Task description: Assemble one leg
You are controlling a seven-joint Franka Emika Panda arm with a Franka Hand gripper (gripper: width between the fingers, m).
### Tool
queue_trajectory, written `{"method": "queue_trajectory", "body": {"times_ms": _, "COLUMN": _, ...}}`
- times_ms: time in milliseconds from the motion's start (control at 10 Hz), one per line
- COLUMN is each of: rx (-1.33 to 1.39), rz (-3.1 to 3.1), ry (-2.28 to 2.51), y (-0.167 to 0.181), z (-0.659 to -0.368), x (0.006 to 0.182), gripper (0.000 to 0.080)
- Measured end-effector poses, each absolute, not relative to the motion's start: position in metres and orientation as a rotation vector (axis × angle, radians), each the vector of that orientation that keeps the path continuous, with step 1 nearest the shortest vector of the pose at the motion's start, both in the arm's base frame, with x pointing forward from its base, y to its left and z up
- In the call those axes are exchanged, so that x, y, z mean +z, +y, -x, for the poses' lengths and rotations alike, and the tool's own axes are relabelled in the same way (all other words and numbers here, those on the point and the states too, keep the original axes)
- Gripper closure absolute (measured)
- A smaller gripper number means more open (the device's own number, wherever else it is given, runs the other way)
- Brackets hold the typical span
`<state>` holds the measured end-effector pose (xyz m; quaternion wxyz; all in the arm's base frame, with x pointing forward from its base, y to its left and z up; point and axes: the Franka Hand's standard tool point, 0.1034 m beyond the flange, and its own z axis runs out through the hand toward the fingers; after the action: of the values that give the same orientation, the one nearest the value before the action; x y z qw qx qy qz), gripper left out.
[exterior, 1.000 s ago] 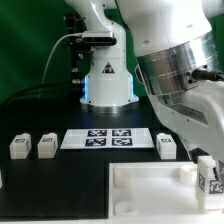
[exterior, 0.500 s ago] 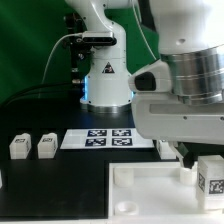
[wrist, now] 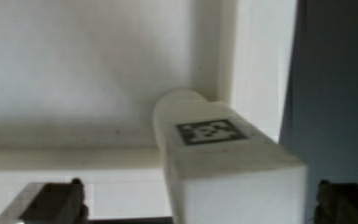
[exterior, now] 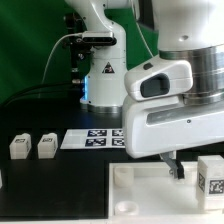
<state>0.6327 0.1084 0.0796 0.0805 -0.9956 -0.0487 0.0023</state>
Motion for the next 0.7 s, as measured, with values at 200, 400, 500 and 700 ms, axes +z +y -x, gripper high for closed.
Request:
{"method": "queue_trajectory", "body": {"times_ms": 200, "rx": 0.017, "rz": 2.978, "ry": -0.032, "y": 0.1104, "z": -0.6324, "x": 0.0797, "gripper": 0.0174}}
{"method": "queue_trajectory", "body": {"times_ms": 400, "rx": 0.037, "rz": 2.973, "ry": 0.21, "y": 0.1107, "z": -0.6323, "x": 0.0796, "gripper": 0.0377}}
{"method": "queue_trajectory", "body": {"times_ms": 500, "rx": 0.047, "rz": 2.961, "ry": 0.34, "y": 0.1107, "z": -0.6323, "x": 0.0796, "gripper": 0.0507}}
{"method": "queue_trajectory", "body": {"times_ms": 700, "rx": 0.072, "rz": 2.902, "ry": 0.672, "y": 0.1105, "z": -0.6331, "x": 0.0808, "gripper": 0.0507}}
